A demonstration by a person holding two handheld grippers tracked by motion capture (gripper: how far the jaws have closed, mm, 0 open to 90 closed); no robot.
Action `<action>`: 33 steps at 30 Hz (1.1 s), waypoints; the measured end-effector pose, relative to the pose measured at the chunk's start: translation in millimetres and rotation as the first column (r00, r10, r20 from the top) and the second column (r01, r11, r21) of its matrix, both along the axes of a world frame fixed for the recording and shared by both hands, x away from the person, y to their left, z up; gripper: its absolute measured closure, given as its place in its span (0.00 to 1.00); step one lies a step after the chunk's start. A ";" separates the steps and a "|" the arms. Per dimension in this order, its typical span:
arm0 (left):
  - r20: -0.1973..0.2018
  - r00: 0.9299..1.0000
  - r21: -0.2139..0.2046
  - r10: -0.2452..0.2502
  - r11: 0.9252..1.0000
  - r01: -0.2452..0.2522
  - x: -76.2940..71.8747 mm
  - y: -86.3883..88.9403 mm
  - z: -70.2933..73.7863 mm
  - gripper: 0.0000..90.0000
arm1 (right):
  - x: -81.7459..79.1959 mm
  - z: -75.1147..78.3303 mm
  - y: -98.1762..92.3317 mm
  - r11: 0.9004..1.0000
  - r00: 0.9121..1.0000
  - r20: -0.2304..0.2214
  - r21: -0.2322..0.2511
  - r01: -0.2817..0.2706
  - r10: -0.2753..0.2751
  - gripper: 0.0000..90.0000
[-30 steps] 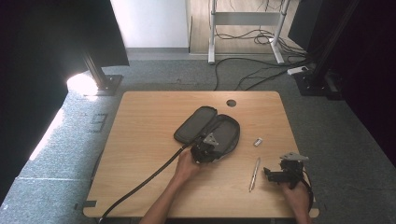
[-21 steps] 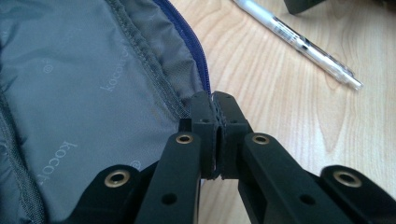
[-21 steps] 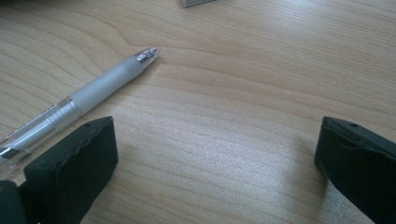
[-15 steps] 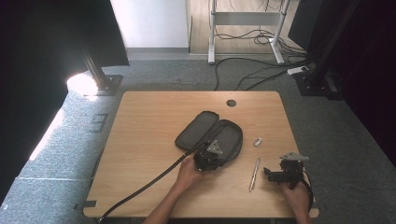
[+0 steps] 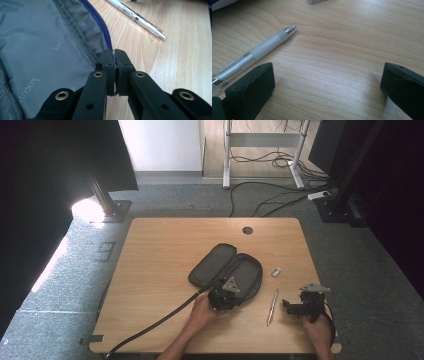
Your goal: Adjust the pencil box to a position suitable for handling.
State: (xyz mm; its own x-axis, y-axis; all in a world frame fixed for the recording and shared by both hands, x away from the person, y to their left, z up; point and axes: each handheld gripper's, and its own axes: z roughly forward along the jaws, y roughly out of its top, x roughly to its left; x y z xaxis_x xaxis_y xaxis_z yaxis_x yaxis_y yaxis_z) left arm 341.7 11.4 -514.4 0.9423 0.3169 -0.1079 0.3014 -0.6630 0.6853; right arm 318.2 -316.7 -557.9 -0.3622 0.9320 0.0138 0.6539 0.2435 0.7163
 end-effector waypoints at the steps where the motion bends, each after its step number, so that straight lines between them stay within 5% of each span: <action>1: -0.002 1.000 -0.001 -0.001 1.000 0.001 -0.8 0.5 -0.1 0.96 | 0.0 0.0 0.0 1.000 1.000 0.000 0.000 0.000 0.000 0.00; 19: -0.044 0.999 -0.043 -0.029 0.999 0.027 -12.6 1.1 -3.1 0.93 | 0.0 0.0 0.0 1.000 1.000 0.000 0.000 0.000 0.000 0.00; 33: -0.038 0.999 -0.052 -0.012 0.999 0.010 -6.4 10.1 8.5 0.54 | 0.0 0.0 0.0 1.000 1.000 0.000 0.000 0.000 0.000 0.00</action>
State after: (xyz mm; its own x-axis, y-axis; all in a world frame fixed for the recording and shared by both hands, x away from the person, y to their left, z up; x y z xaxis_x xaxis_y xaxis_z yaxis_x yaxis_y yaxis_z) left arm 335.2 21.5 -505.8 0.9406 0.2994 -0.1600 0.3209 -0.6302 0.7070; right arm 318.1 -316.7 -557.9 -0.3625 0.9319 0.0137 0.6538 0.2438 0.7163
